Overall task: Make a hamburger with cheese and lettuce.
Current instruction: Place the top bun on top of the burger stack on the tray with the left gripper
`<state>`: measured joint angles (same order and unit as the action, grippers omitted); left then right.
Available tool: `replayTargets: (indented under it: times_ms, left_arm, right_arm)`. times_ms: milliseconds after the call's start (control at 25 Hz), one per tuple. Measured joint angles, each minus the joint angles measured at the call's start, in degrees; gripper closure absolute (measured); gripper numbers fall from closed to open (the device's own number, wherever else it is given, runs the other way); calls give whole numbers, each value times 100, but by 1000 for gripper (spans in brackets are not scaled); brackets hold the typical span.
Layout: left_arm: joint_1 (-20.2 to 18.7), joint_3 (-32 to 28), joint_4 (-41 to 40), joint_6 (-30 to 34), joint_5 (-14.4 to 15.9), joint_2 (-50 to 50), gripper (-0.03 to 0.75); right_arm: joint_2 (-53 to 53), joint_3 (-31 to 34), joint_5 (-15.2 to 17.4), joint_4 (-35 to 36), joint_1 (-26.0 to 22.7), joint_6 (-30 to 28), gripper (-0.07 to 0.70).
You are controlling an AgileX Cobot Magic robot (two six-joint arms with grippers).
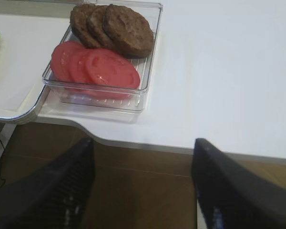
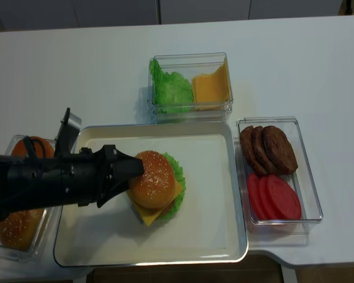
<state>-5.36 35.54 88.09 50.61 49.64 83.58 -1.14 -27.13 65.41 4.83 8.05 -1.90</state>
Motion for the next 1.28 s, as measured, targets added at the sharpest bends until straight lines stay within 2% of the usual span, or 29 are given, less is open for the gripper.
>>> replayTargets:
  times_ms: [560, 1280]
  left_arm:
    - [0, 0, -27, 0, 0, 0, 223]
    - [0, 0, -27, -104, 33, 0, 215]
  right_arm:
    - [0, 0, 0, 0, 0, 0, 153]
    - [0, 0, 0, 0, 0, 0, 153]
